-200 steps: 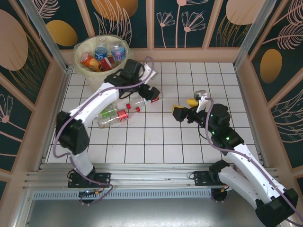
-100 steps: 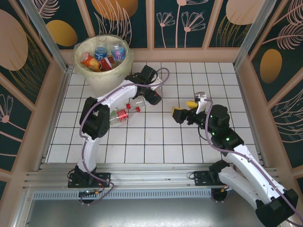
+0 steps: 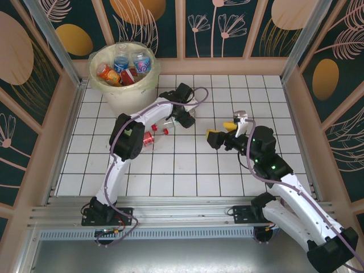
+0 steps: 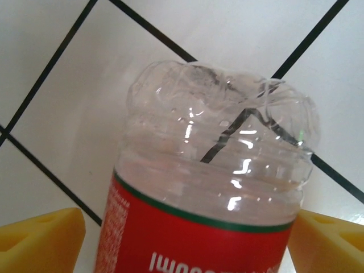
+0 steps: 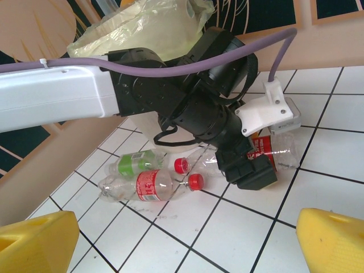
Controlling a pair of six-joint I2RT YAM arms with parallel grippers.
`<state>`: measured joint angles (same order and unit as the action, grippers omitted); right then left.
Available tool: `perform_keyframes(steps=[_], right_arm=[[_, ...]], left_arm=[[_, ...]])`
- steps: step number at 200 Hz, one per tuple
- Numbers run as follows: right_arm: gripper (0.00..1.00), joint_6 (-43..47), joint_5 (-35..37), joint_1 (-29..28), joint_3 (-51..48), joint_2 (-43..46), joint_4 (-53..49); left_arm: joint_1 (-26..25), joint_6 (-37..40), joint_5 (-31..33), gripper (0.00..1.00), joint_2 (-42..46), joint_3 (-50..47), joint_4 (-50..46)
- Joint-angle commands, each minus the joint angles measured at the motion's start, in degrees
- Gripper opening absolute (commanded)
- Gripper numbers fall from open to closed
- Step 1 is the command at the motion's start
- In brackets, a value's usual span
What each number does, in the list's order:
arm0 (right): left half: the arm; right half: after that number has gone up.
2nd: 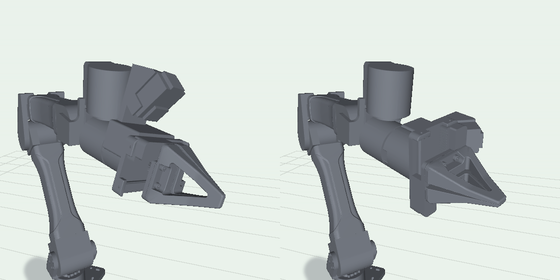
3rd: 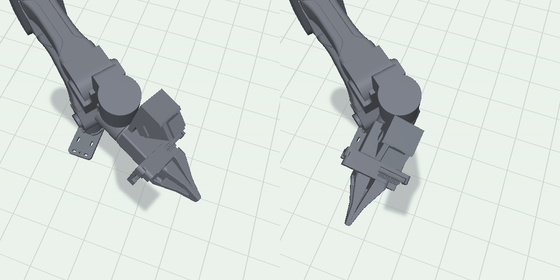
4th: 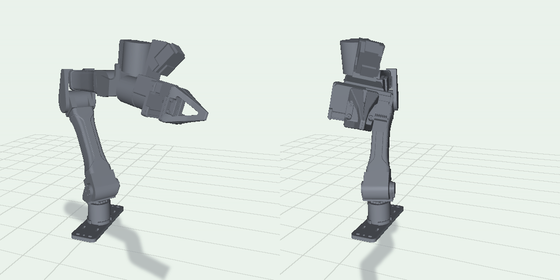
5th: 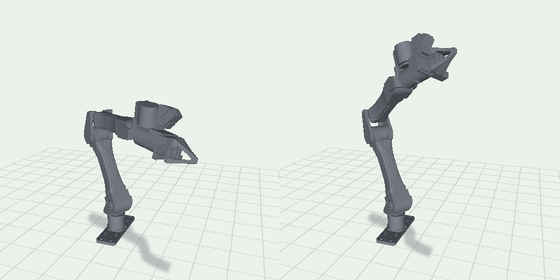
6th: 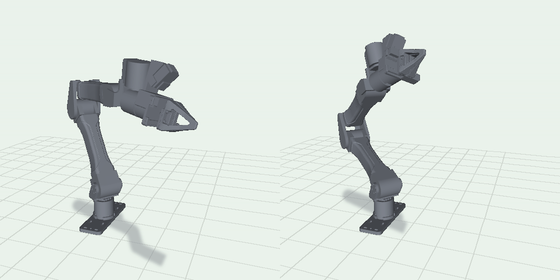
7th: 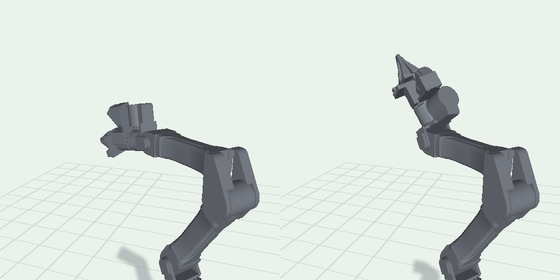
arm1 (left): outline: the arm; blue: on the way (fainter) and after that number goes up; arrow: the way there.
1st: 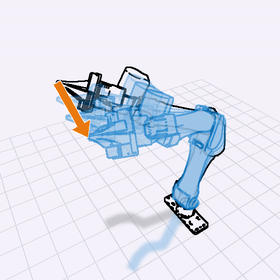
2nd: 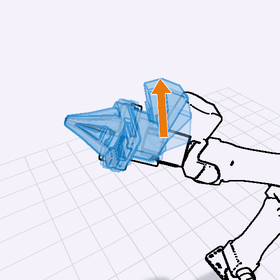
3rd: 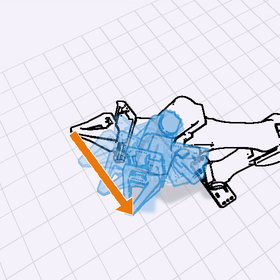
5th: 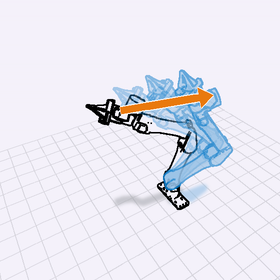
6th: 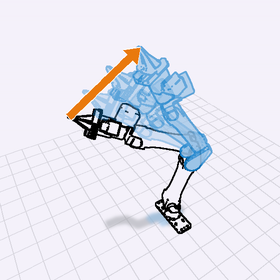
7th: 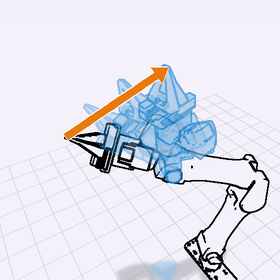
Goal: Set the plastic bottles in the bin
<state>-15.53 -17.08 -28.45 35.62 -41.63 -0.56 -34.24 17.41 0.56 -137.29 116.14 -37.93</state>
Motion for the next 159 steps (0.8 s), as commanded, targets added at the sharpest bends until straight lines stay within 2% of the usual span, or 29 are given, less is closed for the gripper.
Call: perform_keyframes(steps=[1,59,76,110,159], right_arm=[[0.99,0.14,-0.91,0.13,-0.72,0.32,0.29],[0.99,0.04,-0.59,0.1,-0.99,0.14,0.47],[0.99,0.04,-0.58,0.12,-0.99,0.15,0.48],[0.99,-0.03,-0.32,0.14,-1.08,0.23,0.48],[0.98,-0.21,0.91,0.1,-0.99,0.67,0.38]], left_arm=[[0.12,0.18,-1.87,0.86,-2.38,2.73,-2.32],[0.11,-1.65,-2.8,0.69,-3.33,5.89,-1.95],[0.06,-2.47,-3.79,0.6,-3.24,7.71,-1.81],[0.1,-4.66,-6.03,0.6,-2.44,12.47,-0.47],[0.11,-10.06,-9.41,0.62,2.6,14.33,7.79]])
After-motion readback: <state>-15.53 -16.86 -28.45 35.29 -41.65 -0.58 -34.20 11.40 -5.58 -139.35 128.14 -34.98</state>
